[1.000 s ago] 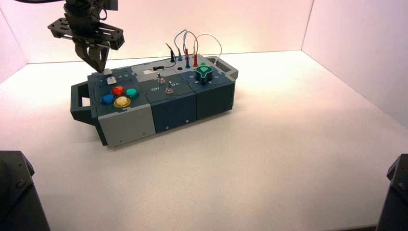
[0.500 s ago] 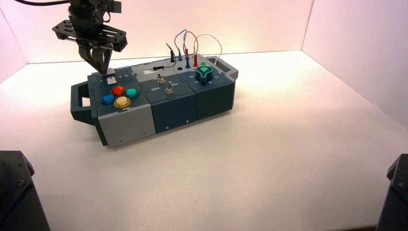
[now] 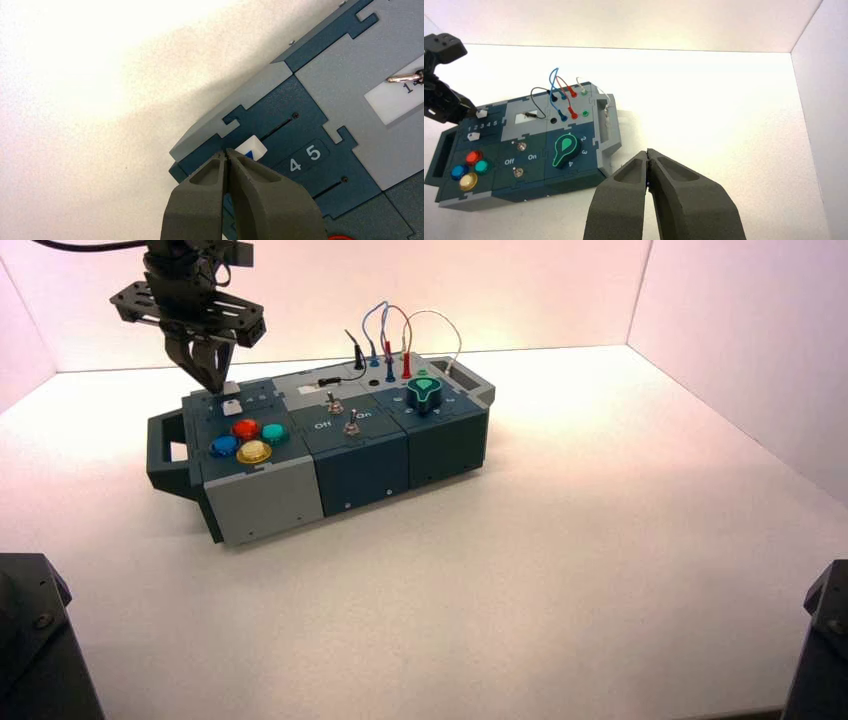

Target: Move the top slider to position 3.

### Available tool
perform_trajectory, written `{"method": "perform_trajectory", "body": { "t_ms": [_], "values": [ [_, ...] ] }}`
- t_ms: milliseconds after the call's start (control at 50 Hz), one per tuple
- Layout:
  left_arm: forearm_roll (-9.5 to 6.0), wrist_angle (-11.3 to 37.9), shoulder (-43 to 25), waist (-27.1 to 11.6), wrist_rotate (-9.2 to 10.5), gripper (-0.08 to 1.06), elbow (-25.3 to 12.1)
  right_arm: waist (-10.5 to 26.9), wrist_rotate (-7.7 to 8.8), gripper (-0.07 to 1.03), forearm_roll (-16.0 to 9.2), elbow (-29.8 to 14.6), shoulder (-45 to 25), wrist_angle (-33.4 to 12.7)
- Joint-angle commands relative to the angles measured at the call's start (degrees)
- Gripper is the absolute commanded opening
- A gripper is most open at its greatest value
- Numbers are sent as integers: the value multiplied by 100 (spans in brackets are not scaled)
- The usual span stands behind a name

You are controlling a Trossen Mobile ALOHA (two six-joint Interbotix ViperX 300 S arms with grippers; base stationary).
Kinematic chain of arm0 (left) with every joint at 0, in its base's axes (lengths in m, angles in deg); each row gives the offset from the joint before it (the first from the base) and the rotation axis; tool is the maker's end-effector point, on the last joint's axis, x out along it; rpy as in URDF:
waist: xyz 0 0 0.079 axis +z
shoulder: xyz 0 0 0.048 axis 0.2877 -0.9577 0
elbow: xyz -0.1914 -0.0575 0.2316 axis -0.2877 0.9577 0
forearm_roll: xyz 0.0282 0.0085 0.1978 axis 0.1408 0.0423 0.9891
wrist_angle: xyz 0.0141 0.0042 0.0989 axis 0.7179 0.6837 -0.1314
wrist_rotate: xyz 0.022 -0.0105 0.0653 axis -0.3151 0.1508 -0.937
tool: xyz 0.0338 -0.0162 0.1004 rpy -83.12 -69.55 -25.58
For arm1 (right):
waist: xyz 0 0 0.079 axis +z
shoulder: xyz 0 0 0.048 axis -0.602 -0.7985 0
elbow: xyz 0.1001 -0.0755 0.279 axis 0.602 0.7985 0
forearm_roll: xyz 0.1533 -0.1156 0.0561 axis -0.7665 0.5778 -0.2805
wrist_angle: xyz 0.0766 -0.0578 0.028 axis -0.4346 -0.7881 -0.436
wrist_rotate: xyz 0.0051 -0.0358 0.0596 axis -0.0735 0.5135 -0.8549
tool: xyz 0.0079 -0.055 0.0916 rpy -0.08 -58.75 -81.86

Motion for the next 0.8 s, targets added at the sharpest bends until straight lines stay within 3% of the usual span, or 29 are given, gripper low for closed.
{"method": "perform_trajectory", "body": {
  "t_ms": [20, 420, 800],
  "values": [
    [-9, -18, 62, -97, -18, -3, -114, 0, 18, -2, 9, -149, 18, 53],
    [-9, -18, 9, -62, 9, -3, -79, 0, 18, -2, 0, -141, 18, 53],
    [-9, -35, 958, 325, 18, -3, 308, 0, 18, -2, -9, -141, 18, 44]
  ]
}}
